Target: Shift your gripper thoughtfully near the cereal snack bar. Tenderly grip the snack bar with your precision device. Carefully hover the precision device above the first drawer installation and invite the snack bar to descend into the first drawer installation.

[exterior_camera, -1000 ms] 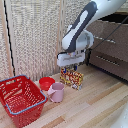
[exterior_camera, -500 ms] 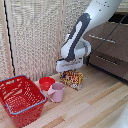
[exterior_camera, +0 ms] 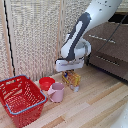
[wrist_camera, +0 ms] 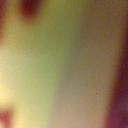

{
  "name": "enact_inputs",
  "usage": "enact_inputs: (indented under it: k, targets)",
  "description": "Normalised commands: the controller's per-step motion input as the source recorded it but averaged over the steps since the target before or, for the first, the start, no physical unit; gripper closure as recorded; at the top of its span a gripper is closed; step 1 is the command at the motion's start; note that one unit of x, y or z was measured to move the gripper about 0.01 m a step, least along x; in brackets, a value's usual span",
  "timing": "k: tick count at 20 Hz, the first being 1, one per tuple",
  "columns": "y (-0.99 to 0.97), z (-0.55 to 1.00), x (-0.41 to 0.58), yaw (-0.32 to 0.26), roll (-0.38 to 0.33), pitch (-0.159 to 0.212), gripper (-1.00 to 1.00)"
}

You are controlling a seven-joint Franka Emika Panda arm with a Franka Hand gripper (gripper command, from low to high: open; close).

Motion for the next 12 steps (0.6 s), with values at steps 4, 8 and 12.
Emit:
enact_inputs:
  k: [4, 8, 12]
  targets:
    - [0.03, 0.64, 0.052, -0.123, 0.0, 0.102, 1.0]
    - [0.0, 0.96, 0.157, -0.075, -0.02, 0.116, 1.0]
    - [0.01, 1.0, 0.228, -0.021, -0.033, 0.085, 1.0]
